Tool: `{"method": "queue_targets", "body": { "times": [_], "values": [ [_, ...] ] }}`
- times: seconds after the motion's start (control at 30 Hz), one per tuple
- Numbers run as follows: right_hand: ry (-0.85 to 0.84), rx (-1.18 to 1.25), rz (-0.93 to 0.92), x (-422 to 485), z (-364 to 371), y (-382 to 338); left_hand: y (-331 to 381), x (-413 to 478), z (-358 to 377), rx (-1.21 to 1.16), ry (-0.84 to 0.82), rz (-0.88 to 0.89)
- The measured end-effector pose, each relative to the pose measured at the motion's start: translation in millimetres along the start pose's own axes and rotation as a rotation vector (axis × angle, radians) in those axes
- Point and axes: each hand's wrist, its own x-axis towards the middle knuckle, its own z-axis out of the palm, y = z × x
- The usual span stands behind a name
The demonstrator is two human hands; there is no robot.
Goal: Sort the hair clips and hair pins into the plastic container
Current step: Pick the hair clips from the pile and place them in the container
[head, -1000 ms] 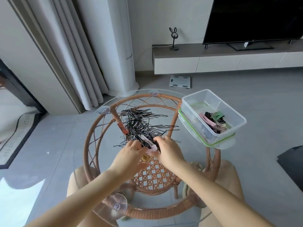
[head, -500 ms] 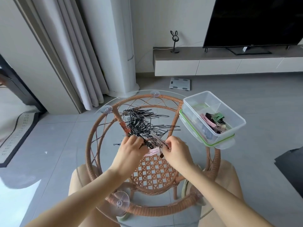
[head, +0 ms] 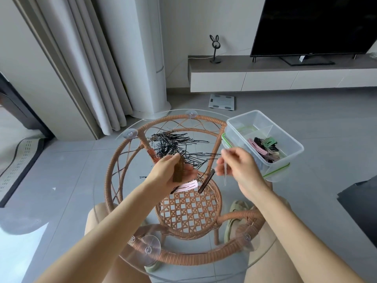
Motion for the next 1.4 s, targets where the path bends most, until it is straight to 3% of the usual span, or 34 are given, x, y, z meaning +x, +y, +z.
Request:
{"method": "queue_targets", "body": {
  "times": [0.07,0.17,0.23,0.37,0.5,0.6,0.7,0.83,0.93,1.1,1.2,1.4],
  "values": [
    [-0.13,-0.559,-0.08,-1.2,3.1,12.8,-6.7,1.8,-3.0,0.206,-0.011,0.006],
    [-0.251,-1.23,-0.242,1.2,7.0,38.6,-22.6,8.6,-16.0,1.255,0.051,0.296],
    [-0.257,-1.413,-0.337,5.1,8.9,50.5,-34.8,10.1,-22.1,1.685,0.056,0.458],
    [-0.282,-1.553,-0.452,7.1,5.1,51.3,-46.9,12.7,-22.7,1.824,0.041,0.619],
    [-0.334,-1.54,-0.453,-0.1,-11.1,43.0,-48.9,21.7,-18.4,1.974,-0.005,0.753],
    [-0.25,-1.407,-0.391,-7.7,-23.6,23.4,-40.5,20.0,-12.9,1.882,-0.008,0.761],
    [-0.047,-1.32,-0.374,-8.6,-49.3,-4.0,-21.4,15.7,7.1,1.689,0.03,0.72],
    [0.264,-1.463,-0.329,18.3,-108.2,-30.9,3.1,14.4,78.9,1.358,-0.084,0.524],
    [0.156,-1.655,-0.254,47.0,-133.9,-34.7,10.2,36.6,147.1,1.109,-0.115,0.326],
    [-0.039,-1.347,-0.2,77.4,-144.1,-30.7,12.2,74.7,206.5,0.813,-0.119,0.078],
    [0.025,-1.135,-0.157,80.5,-142.6,-29.8,16.8,81.0,199.2,0.803,-0.172,0.053],
    [0.078,-1.154,-0.307,72.3,-109.9,-27.9,41.9,79.8,133.4,0.695,-0.052,0.16]
  ]
}}
